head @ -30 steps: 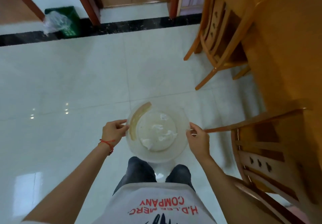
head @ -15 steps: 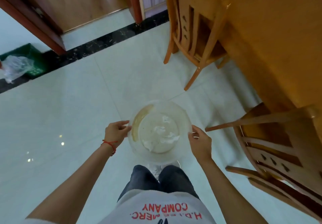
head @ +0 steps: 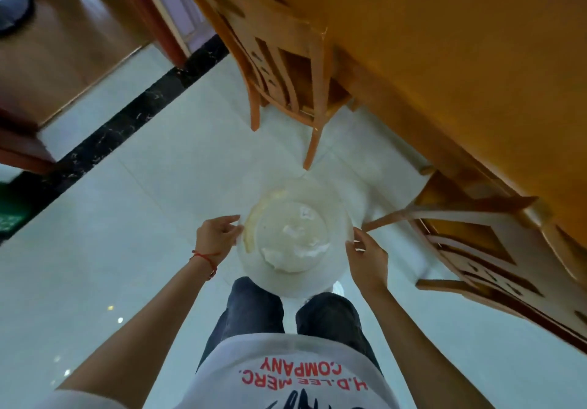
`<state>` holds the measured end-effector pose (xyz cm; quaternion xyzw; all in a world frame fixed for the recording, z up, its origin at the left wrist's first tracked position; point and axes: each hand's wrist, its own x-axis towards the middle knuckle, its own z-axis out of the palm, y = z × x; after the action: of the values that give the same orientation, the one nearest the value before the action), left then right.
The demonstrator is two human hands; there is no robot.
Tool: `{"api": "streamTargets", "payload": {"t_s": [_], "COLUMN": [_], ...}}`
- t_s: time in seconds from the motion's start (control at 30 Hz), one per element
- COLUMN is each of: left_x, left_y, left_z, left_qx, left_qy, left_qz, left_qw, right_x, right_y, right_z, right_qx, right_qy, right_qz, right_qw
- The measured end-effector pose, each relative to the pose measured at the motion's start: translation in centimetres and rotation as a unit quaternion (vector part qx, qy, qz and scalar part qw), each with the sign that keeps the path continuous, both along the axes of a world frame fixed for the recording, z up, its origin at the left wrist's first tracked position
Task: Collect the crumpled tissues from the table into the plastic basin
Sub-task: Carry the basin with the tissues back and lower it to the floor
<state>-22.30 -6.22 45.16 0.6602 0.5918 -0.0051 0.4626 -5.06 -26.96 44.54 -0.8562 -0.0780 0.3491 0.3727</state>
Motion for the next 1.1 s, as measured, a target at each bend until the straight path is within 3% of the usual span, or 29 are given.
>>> {"api": "streamTargets", "payload": {"t_s": [0.4, 0.73, 1.1], "left_x": [9.9, 13.4, 15.6], "left_y": [8.6, 9.3, 7.9], "left_z": [-2.7, -8.0, -21.8], "left_qx": [-0.033, -0.051, -0.041], "left_qy": [0.002, -0.001, 0.004], "left_qz": [-0.235, -0.285, -0.284], "left_qw": [0.972, 0.957, 0.958], "right_x": [-1.3, -0.6, 2.1], "right_y": [3.4, 4.0, 3.4], "right_z": [-2.4, -7.4, -20.1], "right_qx": [-0.036, -0.04, -0.075], "right_qy": [-0.038, -0.014, -0.042], "right_qz": [-0.219, -0.304, -0.304], "right_qw": [0.974, 0.952, 0.949]}}
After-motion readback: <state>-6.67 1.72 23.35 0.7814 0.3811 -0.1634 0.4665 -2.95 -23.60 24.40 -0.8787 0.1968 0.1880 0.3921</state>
